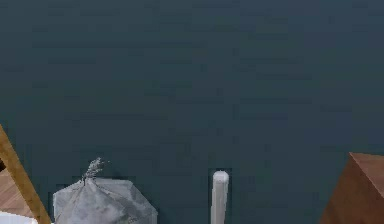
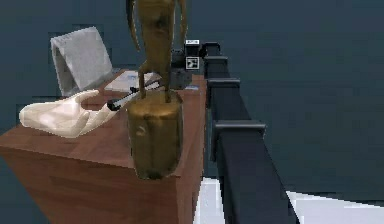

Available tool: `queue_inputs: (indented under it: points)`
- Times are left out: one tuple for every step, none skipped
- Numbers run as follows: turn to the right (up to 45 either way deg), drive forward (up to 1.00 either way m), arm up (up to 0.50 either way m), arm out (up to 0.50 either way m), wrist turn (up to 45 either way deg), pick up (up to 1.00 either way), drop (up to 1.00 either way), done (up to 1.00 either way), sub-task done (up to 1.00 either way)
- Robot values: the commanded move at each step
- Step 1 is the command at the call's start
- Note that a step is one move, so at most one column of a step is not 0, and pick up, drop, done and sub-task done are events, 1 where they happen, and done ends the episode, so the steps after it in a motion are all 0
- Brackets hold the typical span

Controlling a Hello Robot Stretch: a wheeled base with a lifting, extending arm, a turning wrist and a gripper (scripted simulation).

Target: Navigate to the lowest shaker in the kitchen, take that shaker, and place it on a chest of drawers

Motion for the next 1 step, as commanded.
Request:
queue_inputs:
  points:
    - [0.0,0.00,0.00,0.00,0.0,0.00,0.00,1.00,0.00]
